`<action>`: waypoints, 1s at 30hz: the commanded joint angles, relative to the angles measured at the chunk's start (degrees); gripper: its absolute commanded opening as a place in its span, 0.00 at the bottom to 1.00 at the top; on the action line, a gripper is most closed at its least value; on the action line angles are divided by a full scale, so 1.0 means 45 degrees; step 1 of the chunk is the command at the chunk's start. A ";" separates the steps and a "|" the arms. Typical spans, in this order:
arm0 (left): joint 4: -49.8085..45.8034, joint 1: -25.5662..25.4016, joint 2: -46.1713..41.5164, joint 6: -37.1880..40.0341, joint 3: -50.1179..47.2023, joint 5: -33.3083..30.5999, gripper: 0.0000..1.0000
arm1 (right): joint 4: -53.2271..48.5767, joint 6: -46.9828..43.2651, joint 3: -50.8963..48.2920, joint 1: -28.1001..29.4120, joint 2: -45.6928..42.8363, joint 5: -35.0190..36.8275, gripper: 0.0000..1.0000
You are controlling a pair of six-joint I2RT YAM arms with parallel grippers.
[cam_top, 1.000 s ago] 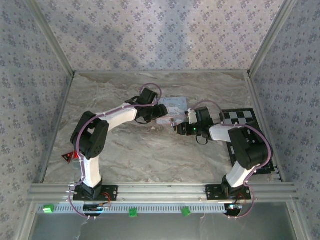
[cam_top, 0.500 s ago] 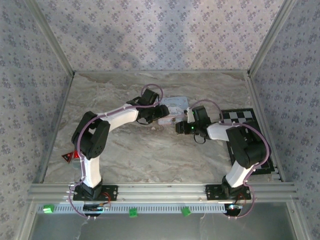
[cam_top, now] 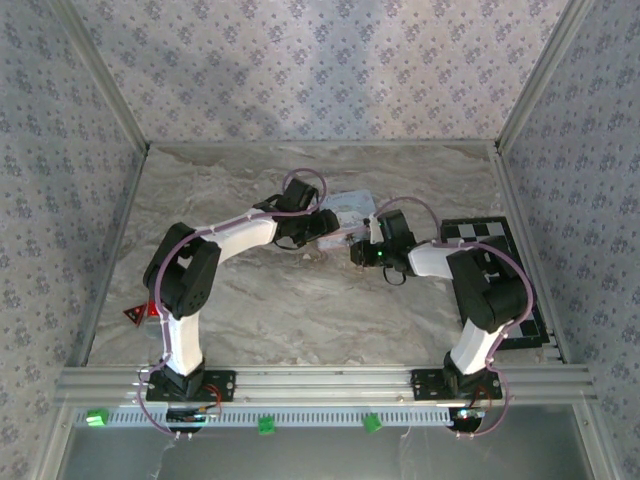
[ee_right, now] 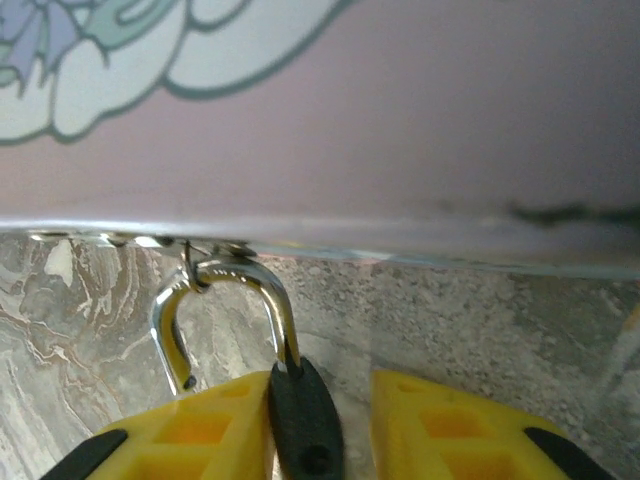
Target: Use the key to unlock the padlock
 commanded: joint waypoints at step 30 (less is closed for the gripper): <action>0.1419 -0.1195 -0.0259 -0.2427 -0.1217 -0.1444 0.67 | 1.0860 0.8707 -0.3459 -0.0568 0.1300 -0.0573 0.06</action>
